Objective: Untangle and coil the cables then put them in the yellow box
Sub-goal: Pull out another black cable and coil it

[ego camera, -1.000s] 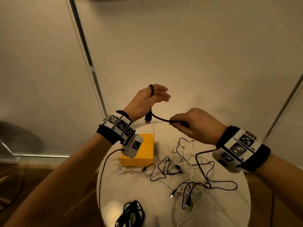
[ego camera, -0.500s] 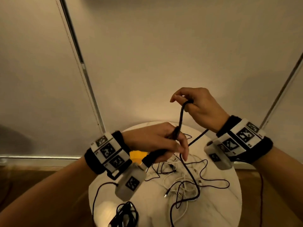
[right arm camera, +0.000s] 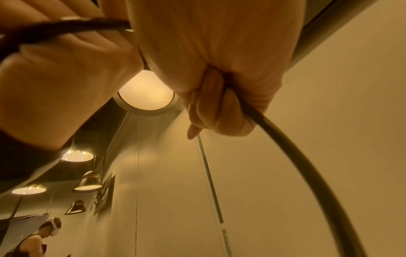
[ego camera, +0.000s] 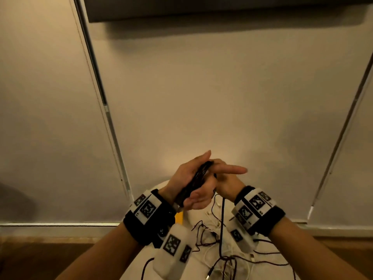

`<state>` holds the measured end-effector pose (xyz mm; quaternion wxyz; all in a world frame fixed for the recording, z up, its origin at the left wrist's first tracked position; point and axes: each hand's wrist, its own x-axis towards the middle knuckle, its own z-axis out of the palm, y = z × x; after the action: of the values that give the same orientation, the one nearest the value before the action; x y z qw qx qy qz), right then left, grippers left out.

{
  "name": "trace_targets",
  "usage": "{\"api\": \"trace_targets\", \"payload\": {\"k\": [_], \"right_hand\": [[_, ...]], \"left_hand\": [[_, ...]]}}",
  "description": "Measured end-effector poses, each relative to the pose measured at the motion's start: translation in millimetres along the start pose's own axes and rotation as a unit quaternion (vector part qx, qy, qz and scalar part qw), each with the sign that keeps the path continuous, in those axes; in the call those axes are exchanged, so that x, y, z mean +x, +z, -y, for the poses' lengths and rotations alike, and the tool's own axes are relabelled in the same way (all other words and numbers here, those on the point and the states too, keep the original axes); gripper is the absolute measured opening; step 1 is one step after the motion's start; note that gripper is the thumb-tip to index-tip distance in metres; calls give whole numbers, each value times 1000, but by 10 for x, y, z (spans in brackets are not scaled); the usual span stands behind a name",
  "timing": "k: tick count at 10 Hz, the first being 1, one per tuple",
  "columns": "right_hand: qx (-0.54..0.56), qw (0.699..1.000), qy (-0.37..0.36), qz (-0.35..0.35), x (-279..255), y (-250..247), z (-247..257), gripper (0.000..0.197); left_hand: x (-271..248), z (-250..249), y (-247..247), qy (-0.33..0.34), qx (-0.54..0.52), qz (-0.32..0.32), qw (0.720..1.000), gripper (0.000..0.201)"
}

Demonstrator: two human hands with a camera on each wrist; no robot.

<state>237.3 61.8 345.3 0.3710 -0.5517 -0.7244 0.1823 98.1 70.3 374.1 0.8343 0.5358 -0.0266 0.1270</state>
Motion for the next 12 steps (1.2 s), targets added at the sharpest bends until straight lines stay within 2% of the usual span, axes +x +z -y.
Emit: {"api": "trace_targets", "payload": {"k": [1, 2, 3, 5, 6, 7, 8, 9, 10, 11, 12], "right_hand": [[57, 998, -8, 5, -30, 123, -5, 54], [195, 980, 25, -27, -46, 252, 62, 53], [233, 970, 45, -50, -84, 336, 73, 50], [333, 939, 57, -62, -109, 353, -64, 15], [291, 956, 30, -26, -119, 404, -48, 19], [268, 961, 22, 70, -141, 417, 29, 13], [215, 968, 28, 124, -167, 402, 85, 16], [225, 962, 36, 150, -213, 414, 94, 21], [247, 952, 88, 160, -256, 469, 20, 25], [88, 981, 32, 168, -335, 496, -43, 21], [-76, 987, -61, 129, -363, 349, -141, 17]], "left_hand": [[-35, -3, -30, 44, 16, -62, 997, 57], [-18, -17, -56, 93, 60, -142, 984, 49], [-10, -70, -78, 124, 64, -176, 974, 44], [15, -324, -136, 195, 44, -205, 958, 44], [51, -360, -180, 199, 43, -243, 949, 49], [82, -328, -208, 193, 99, -268, 939, 56], [103, -262, -217, 183, 249, -337, 889, 53], [100, -141, -313, 177, 451, -382, 787, 59], [35, -41, -545, 127, 586, -393, 698, 58], [-23, -9, -703, 42, 685, -376, 623, 59], [-157, -24, -729, -86, 723, -338, 596, 56]]}}
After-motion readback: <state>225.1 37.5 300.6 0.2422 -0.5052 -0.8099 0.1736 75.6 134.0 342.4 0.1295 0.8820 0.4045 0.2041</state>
